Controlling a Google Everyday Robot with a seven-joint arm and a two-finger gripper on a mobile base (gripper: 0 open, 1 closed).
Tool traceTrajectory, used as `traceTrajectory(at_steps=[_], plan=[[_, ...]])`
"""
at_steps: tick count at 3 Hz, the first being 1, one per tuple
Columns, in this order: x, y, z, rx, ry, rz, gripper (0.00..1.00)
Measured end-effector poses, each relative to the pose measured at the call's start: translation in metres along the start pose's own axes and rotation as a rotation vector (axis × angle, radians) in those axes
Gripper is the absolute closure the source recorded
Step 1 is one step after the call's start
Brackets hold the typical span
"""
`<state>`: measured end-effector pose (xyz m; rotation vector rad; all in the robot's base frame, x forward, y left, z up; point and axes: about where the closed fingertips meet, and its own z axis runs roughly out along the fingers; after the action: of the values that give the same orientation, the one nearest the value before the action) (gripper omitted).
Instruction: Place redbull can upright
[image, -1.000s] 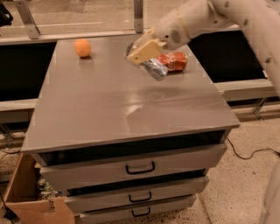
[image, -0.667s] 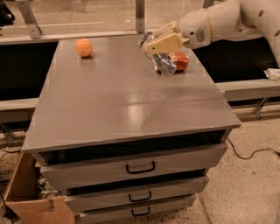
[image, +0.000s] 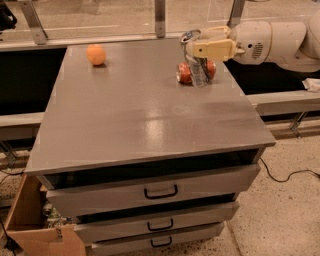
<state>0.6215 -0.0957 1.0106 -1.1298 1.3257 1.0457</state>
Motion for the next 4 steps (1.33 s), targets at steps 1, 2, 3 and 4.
traceTrajectory(at_steps=[1, 2, 3, 4], plan=[[0.013, 0.006, -0.013, 0.009, -0.059, 0.022, 1.00], [0.039, 0.005, -0.019, 0.023, -0.096, 0.063, 1.00], [0.060, 0.001, -0.021, 0.025, -0.142, 0.088, 1.00], [0.075, -0.003, -0.024, 0.027, -0.184, 0.100, 1.00]])
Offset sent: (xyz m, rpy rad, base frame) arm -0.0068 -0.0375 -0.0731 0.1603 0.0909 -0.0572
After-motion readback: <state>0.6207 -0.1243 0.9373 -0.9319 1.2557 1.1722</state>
